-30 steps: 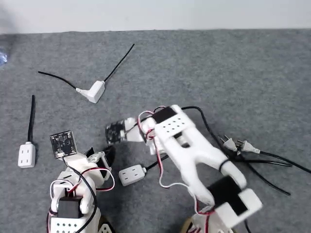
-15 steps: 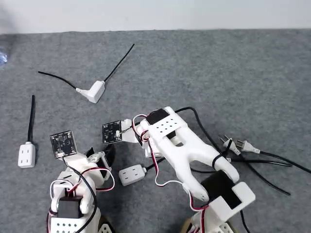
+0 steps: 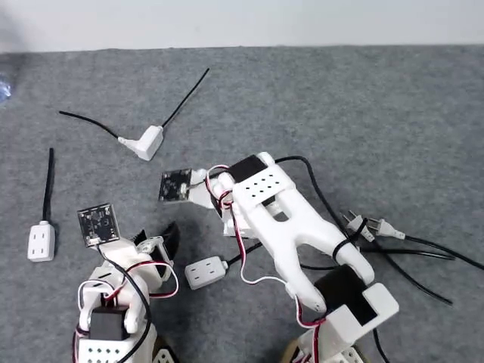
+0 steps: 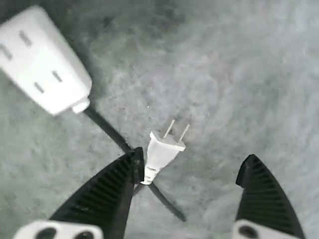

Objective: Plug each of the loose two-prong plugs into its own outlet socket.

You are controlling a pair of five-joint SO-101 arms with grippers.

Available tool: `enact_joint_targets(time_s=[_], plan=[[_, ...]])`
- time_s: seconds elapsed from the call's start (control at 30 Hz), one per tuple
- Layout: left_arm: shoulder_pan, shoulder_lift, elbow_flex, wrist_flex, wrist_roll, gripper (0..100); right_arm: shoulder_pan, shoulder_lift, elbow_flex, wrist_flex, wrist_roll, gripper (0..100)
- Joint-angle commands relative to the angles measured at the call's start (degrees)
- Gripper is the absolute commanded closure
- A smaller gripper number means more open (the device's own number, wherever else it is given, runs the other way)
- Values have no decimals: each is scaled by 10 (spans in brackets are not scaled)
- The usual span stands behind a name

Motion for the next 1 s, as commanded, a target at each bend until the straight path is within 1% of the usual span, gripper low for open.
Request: enact_joint_targets(time_s=[0.0, 0.1, 0.17, 0.23, 0.3, 0.43, 0.57, 0.63, 0.7, 0.83, 0.97], plan=[[3, -7, -6, 2, -4, 782, 11, -36, -31, -16, -141, 746], [3, -7, -6, 2, -4, 782, 14, -43, -21, -17, -270, 831], [3, -7, -6, 2, -4, 782, 12, -43, -6, -28, -311, 871], [3, -7, -6, 2, -4, 782, 12, -43, 13, -49, -311, 883], [3, -7, -6, 2, -4, 782, 14, -43, 33, -66, -310, 872], [3, -7, -6, -4, -4, 782, 14, -43, 64, -80, -312, 823], [3, -7, -6, -6, -4, 782, 14, -48, 70, -62, -308, 770], [3, -7, -6, -6, -4, 782, 13, -44, 70, -58, -306, 768], [3, -7, -6, -6, -4, 782, 14, -44, 70, -57, -283, 768], [3, -7, -6, -6, -4, 782, 35, -43, 79, -60, -266, 768], [3, -7, -6, -6, -4, 782, 39, -43, 114, -100, -267, 768]])
